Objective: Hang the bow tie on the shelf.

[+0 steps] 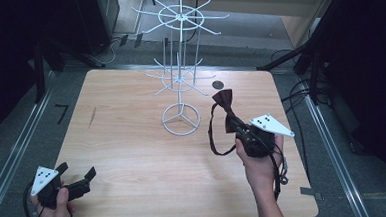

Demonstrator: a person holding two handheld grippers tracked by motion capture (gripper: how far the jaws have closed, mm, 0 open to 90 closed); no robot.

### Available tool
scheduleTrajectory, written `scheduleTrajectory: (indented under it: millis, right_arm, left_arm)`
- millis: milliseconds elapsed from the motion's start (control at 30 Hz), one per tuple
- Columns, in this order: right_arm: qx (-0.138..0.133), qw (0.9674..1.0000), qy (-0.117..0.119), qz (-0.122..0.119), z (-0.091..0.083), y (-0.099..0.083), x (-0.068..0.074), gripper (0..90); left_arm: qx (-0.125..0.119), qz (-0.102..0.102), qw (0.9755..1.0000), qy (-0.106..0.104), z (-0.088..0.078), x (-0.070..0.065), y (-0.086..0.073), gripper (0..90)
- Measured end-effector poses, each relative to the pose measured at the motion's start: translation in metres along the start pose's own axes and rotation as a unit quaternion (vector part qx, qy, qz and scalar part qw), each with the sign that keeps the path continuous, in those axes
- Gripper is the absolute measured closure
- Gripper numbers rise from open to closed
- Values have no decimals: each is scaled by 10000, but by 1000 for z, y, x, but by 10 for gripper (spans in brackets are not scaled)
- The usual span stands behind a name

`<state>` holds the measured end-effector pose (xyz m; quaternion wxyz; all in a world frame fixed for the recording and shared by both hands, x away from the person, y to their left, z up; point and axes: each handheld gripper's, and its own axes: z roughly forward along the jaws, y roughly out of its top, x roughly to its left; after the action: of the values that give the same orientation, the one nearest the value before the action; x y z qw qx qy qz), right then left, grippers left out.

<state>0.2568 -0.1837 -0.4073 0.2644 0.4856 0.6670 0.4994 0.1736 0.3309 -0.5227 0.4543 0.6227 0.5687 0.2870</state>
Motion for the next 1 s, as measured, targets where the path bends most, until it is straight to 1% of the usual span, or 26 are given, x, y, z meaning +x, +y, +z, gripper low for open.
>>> scheduleTrajectory:
  millis: [133, 567, 733, 967, 1000]
  right_arm:
    - [-60, 10000, 49, -17, 1, 7, 4, 861]
    - [-233, 9997, 106, -58, 1, 22, 11, 861]
    - [-236, 9996, 121, -75, 4, 24, 13, 861]
    - [-159, 9998, 147, 28, 15, 26, 12, 861]
    - [-141, 9998, 149, 14, 17, 26, 12, 861]
  left_arm:
    - [-6, 5, 10000, -3, 0, 0, 0, 0]
    - [2, 11, 10000, -1, 0, 0, 0, 0]
    - [0, 11, 10000, 3, 0, 0, 0, 0]
    - [2, 15, 10000, 1, 0, 0, 0, 0]
    - [8, 16, 10000, -1, 0, 0, 0, 0]
